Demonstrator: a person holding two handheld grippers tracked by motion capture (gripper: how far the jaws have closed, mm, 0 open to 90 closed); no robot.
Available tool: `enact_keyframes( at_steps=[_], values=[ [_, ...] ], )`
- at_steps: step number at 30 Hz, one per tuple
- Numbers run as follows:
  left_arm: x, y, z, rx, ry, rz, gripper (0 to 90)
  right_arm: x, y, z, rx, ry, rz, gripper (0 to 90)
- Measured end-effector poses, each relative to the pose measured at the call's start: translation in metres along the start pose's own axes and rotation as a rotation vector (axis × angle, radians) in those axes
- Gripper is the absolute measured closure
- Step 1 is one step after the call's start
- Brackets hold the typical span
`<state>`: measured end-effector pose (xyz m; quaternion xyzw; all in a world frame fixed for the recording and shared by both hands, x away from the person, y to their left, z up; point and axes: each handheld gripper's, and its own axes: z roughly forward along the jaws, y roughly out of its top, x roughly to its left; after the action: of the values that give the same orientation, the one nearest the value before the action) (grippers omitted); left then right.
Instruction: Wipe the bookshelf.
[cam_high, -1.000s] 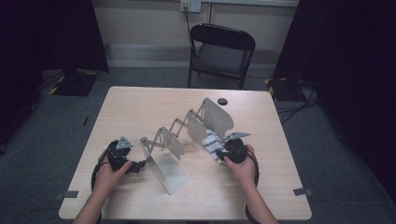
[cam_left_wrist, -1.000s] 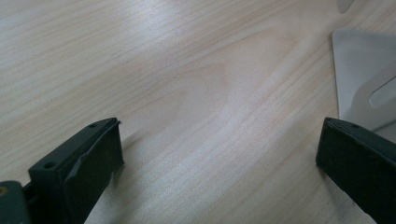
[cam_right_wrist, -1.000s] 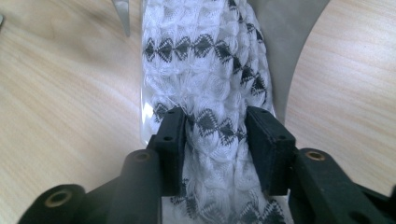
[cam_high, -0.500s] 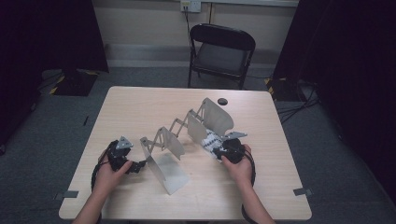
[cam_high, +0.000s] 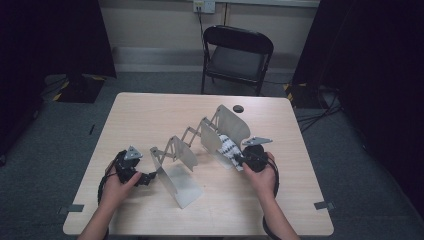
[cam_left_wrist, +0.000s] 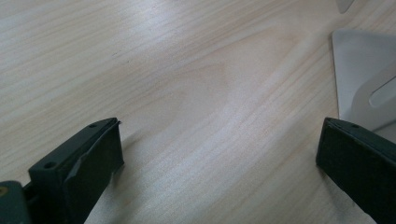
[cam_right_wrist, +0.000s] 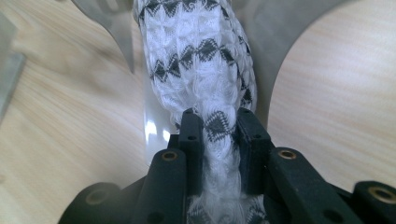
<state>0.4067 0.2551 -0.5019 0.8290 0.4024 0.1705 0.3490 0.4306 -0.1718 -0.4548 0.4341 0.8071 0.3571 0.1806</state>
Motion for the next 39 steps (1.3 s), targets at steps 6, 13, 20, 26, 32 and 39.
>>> enact_keyframes(
  at_steps=[6, 13, 20, 26, 32, 39],
  values=[
    [0.0, 0.0, 0.0, 0.0, 0.0, 0.0, 0.1, 0.002, 0.022, -0.026, -0.086, 0.013, 0.008, 75.1],
    [0.0, 0.0, 0.0, -0.001, 0.0, 0.0, 0.1, 0.016, 0.041, -0.037, -0.139, 0.056, -0.077, 75.1],
    [0.0, 0.0, 0.0, 0.0, 0.0, 0.0, 0.1, 0.027, 0.046, -0.028, -0.126, 0.091, -0.131, 75.1],
    [0.0, 0.0, 0.0, -0.001, 0.0, 0.0, 0.1, 0.022, 0.028, -0.01, -0.061, 0.099, -0.123, 75.1],
    [0.0, 0.0, 0.0, 0.0, 0.0, 0.0, 0.1, 0.021, 0.012, 0.005, -0.022, 0.116, -0.12, 75.0],
    [0.0, 0.0, 0.0, -0.001, 0.0, 0.0, 0.1, 0.023, 0.0, 0.014, 0.017, 0.117, -0.122, 75.0]
  ],
)
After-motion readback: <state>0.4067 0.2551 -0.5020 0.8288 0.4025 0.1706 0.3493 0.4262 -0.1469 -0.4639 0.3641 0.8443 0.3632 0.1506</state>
